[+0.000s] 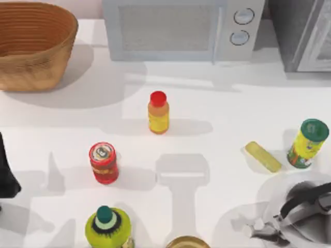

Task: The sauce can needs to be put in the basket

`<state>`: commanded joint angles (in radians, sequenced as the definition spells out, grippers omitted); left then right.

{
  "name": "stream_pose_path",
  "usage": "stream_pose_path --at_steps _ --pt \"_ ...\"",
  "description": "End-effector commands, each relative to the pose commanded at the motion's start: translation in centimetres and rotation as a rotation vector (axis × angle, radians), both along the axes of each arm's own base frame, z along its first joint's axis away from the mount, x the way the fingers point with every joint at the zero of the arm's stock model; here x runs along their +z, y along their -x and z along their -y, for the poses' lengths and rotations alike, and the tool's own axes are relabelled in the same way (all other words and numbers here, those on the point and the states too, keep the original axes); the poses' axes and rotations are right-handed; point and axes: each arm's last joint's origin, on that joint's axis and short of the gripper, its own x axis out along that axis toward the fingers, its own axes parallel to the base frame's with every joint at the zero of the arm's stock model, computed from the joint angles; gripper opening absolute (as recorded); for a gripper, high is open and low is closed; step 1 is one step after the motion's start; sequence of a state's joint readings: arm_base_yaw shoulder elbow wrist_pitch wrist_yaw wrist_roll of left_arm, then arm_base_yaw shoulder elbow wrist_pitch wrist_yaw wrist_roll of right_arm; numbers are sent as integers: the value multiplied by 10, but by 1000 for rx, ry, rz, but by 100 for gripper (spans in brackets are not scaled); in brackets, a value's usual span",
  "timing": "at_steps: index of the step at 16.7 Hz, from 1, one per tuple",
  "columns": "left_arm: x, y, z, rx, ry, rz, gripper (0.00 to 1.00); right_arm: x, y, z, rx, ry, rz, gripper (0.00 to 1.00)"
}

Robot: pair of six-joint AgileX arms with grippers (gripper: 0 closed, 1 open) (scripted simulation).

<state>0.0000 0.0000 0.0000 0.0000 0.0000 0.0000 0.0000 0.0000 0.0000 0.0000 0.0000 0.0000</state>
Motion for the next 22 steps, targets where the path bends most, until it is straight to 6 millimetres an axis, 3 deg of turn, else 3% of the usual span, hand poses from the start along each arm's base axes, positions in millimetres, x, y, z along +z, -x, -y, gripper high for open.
stream_pose_path --at_steps 4,8,11,14,18,22 --pt "4 -1 0 -17 -23 -4 100 0 0 0 0 0 0 100" --pt "30 -9 3 -138 -171 -46 100 0 0 0 0 0 0 100" --pt "59 -28 6 -309 -346 -89 100 0 0 0 0 0 0 100" --pt "77 -64 9 -553 -526 -127 100 0 0 0 0 0 0 100" --pt "63 -115 12 -848 -653 -169 100 0 0 0 0 0 0 100" --pt "42 -149 9 -1006 -686 -187 100 0 0 0 0 0 0 100"
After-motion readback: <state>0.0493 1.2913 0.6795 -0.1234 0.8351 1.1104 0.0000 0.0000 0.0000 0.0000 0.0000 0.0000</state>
